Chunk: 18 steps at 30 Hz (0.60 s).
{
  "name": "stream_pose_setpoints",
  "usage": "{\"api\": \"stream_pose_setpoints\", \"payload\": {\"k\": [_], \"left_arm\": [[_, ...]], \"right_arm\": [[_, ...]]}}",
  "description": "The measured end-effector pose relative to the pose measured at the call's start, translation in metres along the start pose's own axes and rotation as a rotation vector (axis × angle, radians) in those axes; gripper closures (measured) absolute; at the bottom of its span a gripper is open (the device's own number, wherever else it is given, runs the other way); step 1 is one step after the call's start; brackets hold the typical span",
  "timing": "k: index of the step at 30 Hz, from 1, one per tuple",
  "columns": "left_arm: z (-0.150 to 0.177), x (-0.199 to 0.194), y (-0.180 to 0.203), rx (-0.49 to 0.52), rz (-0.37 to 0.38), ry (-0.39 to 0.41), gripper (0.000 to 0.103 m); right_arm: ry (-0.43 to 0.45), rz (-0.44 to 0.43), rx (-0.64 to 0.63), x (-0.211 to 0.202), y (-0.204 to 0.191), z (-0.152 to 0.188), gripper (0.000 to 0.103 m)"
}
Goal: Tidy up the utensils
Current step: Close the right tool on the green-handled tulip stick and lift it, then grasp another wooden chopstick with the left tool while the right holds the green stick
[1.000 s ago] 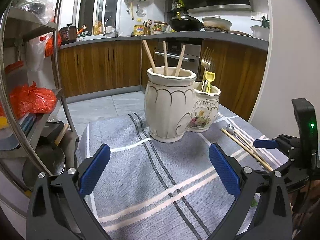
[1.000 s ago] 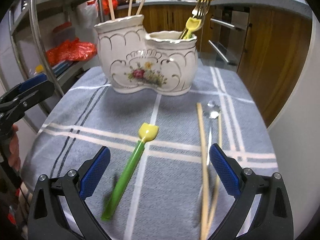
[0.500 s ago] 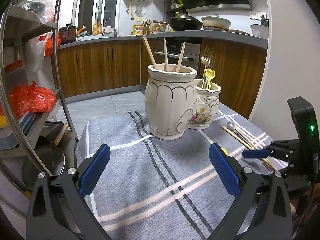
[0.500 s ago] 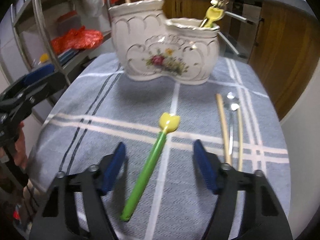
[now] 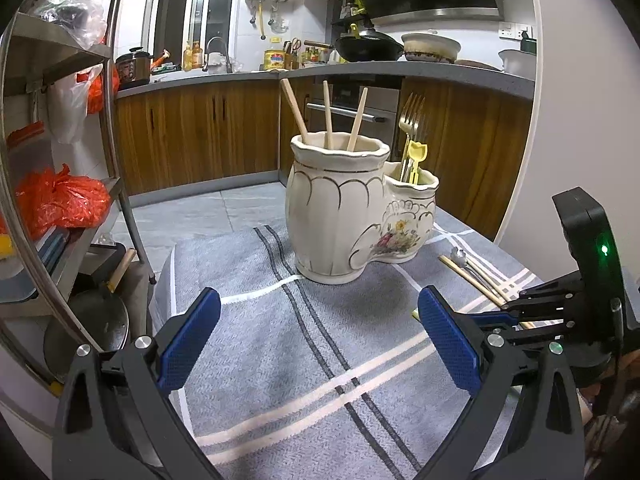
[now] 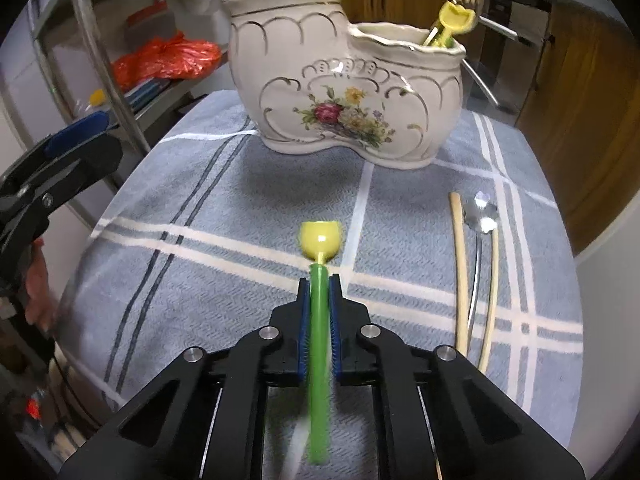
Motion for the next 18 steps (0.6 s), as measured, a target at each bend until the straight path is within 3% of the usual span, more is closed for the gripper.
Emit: {"api": "stream_pose_setpoints", "payload": {"k": [6,11,18], "left_arm": [[-0.003,-0.001,0.011,0.023,-0.001,-0.007,0.006],[-0.004,0.000,0.028,0.045,0.018,-0.028,0.006],[0.003,0.017,0.077,0.030,0.092,-0.146,0.006]], "right_arm": [[0.144,-0.028,-0.017,-0.031,0.003,-0.011,0.093],[0.303,-0.012,0.026,-0.078,0.033,-0.024,0.093],[0.388,0.022,0.087,-0.112,0.076,-0.022,0.093]]}}
Point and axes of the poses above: each gripper's, at about its wrist camera, not at the fingertips, and x roughly the way its jaws point, y to its right, z to its underside, the point moved 7 cm from there along x, roughly the way its jaws point, and after that the axes turned 7 degrees about -z, right-handed, at the moved point
